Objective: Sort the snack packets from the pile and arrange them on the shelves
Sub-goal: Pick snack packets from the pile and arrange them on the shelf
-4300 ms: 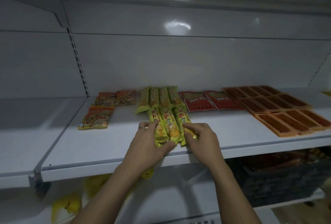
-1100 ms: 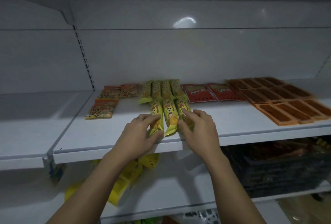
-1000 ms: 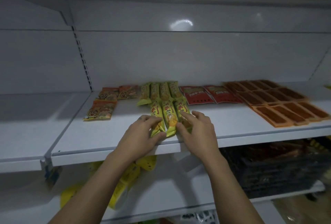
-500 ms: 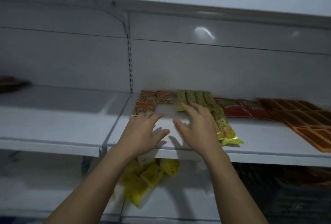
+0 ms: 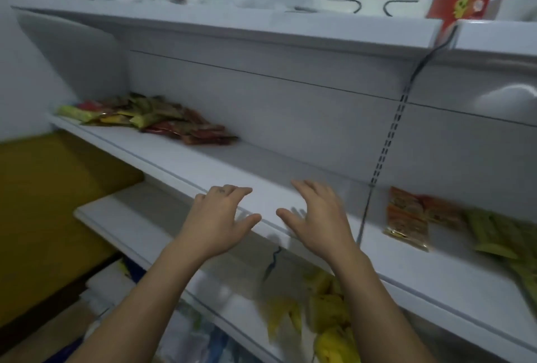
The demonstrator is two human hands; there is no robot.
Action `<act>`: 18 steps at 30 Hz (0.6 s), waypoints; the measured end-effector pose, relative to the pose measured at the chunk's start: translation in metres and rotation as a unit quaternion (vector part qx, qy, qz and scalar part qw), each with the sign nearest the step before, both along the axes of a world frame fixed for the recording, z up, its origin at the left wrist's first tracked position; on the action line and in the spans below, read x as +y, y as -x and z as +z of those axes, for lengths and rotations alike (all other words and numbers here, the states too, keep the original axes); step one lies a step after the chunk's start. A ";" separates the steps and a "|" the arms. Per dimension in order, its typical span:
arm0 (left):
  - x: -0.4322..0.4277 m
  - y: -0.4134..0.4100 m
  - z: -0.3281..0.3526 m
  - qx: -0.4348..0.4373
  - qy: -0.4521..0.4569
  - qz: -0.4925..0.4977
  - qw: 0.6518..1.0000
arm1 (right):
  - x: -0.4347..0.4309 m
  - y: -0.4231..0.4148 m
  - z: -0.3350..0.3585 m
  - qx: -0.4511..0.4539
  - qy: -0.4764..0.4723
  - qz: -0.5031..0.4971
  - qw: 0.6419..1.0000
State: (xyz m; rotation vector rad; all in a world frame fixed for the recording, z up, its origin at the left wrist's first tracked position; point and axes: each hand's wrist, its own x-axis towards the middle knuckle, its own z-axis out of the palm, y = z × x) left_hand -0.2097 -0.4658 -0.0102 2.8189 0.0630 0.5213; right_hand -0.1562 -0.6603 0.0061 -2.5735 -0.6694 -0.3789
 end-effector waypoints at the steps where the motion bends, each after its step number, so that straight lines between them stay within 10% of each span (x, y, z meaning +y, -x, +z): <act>1: 0.019 0.006 0.000 -0.001 -0.003 0.017 1.000 | 0.019 -0.001 -0.001 0.002 0.000 0.013 1.000; 18: 0.184 0.054 0.009 0.009 -0.022 0.167 0.986 | 0.224 -0.012 -0.009 0.017 0.023 0.163 0.986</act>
